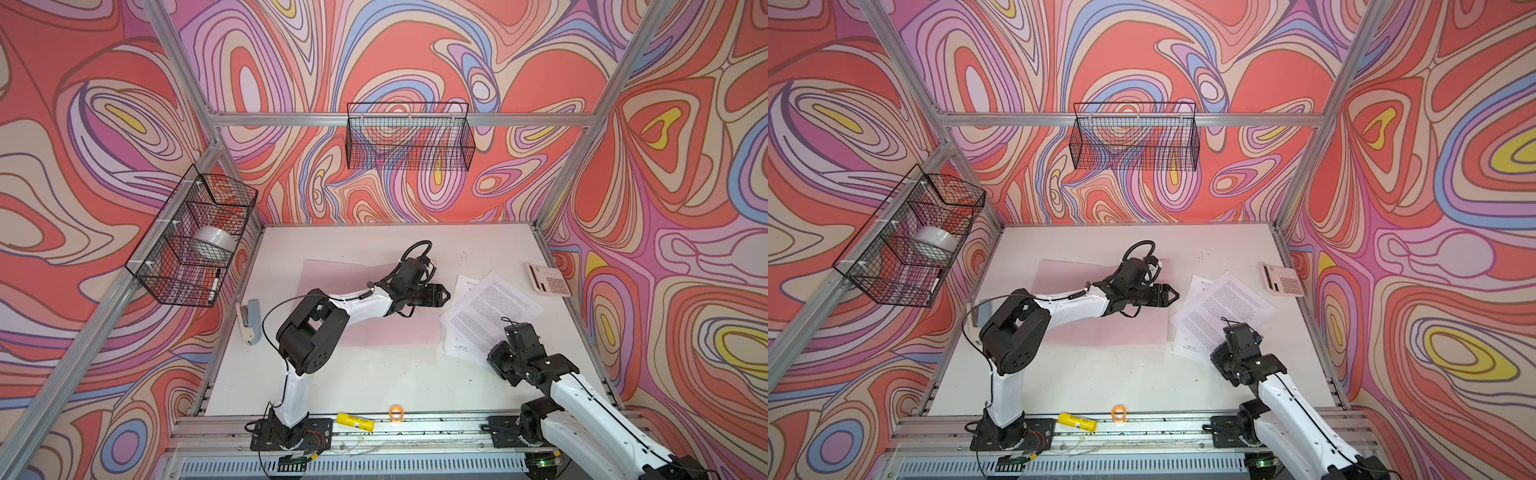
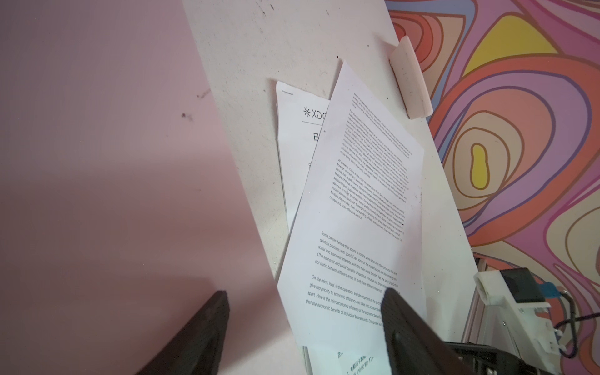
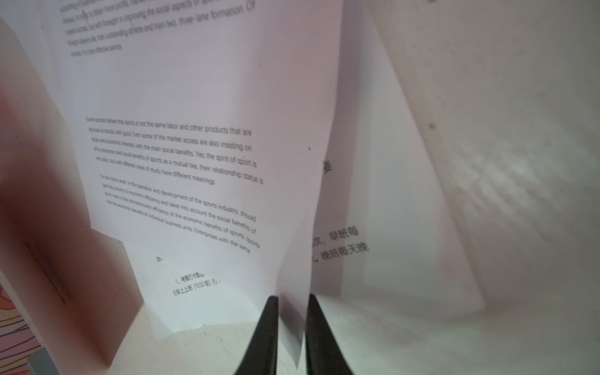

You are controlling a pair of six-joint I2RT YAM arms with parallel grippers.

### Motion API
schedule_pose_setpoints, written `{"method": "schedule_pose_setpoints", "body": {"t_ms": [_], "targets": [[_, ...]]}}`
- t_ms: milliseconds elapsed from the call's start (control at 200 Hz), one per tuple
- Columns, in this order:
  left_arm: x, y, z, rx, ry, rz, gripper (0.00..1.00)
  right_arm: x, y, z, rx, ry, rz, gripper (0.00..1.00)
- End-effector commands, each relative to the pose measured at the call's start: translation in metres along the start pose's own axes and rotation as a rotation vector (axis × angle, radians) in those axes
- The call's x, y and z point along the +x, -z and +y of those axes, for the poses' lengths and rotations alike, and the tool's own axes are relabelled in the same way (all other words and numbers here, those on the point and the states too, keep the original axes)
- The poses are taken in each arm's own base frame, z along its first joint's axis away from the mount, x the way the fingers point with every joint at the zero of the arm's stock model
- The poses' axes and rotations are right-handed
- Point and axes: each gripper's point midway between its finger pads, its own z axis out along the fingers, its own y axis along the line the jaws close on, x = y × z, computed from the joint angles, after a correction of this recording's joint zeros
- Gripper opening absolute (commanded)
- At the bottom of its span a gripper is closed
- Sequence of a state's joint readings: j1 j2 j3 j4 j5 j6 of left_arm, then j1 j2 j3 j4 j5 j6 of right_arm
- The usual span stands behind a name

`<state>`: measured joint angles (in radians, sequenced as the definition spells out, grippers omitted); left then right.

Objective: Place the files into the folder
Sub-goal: 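Close the right gripper on the top printed sheet's edge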

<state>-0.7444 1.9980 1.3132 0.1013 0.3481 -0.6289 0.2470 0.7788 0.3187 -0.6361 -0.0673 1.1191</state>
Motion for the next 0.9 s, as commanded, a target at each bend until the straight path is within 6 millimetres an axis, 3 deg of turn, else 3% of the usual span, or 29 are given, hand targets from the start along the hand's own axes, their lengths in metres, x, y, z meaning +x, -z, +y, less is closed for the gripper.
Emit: {"method": "schedule_pose_setpoints", "body": {"t_ms": [0,95,351,701,892], "targets": [[-0.004,-0.004,0.003,-0.003,0.002,0.002,0.74,-0.002,-0.002,-0.005,0.009,-0.013,-0.018,0.07],[-0.004,-0.003,0.004,-0.004,0.002,0.004,0.74,-0.003,-0.002,-0.004,0.003,-0.017,-0.023,0.00],[-0.004,-0.001,0.006,-0.004,0.000,0.003,0.74,-0.016,0.013,0.013,-0.064,-0.014,-0.088,0.00],[-0.009,0.004,0.014,0.045,0.046,-0.006,0.74,-0.039,0.064,0.072,-0.222,0.046,-0.166,0.00],[-0.001,-0.001,0.015,0.080,0.047,0.027,0.74,-0.049,0.088,0.101,-0.303,0.049,-0.194,0.00]]}}
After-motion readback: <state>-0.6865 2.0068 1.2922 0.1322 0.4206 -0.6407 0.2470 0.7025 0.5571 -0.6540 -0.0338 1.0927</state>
